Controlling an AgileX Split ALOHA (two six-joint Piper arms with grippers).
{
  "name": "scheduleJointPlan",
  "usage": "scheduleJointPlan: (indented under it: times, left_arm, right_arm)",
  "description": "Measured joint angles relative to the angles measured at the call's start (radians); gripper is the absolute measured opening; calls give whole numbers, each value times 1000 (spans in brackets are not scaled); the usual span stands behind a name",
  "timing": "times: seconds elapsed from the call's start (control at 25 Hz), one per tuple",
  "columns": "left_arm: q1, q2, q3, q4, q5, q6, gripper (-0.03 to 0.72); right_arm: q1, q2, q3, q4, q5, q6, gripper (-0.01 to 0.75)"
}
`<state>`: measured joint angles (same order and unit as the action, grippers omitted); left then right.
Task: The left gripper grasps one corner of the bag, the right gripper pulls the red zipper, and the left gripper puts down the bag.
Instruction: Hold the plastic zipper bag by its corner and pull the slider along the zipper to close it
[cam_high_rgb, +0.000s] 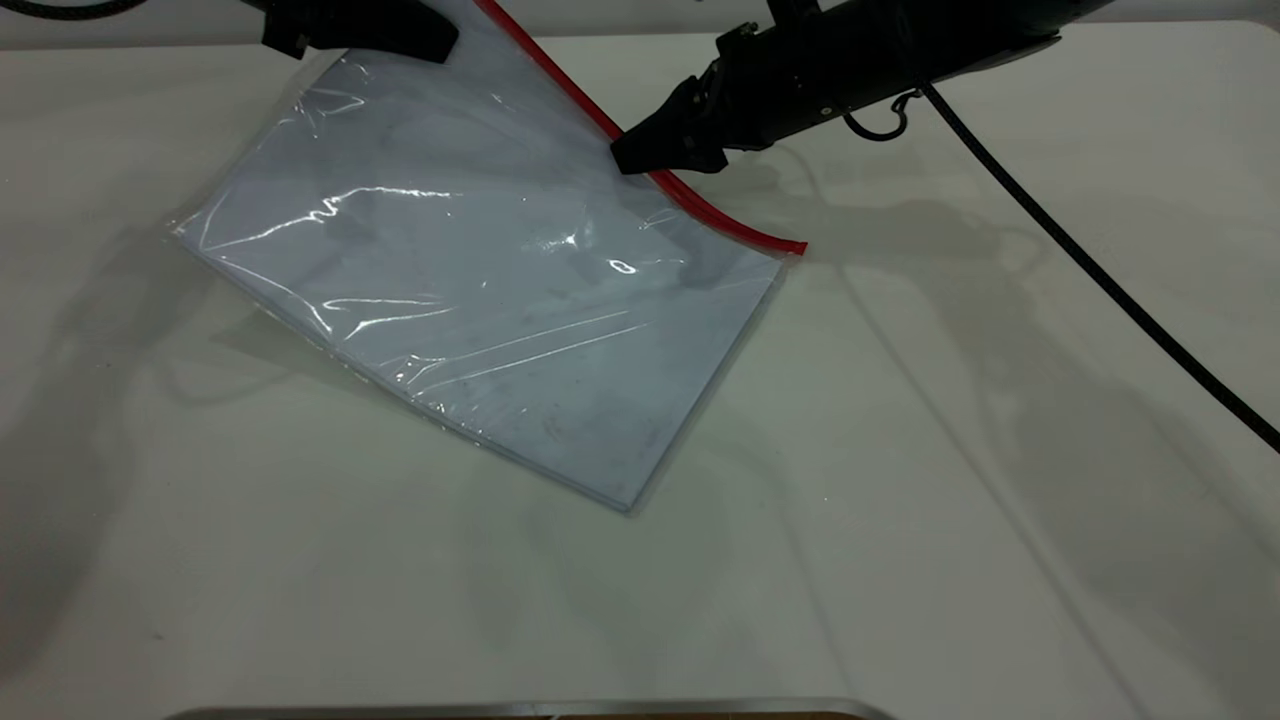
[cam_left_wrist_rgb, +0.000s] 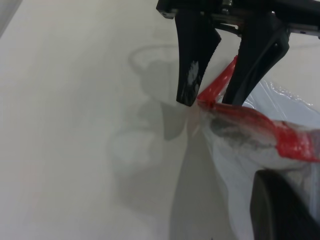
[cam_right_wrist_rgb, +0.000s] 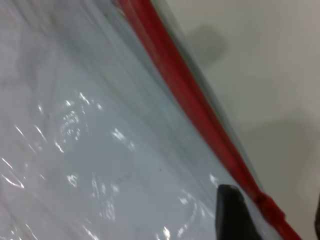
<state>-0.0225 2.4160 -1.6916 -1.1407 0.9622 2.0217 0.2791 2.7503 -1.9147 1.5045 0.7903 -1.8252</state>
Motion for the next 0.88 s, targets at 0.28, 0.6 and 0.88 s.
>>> scheduleJointPlan:
  times: [0.28,0.6,0.88]
  left_arm:
    - [0,0,0,0,-2,-7,57]
    - [4,-7,0,-43,-8,-6,57]
    - [34,-47,1,-146,-6,43,57]
  right_arm:
    - [0,0,0,15,28,-39,151]
    - [0,-2,-4,-65,43,-50,33]
    - [-17,-3,-6,-154,23,-33,33]
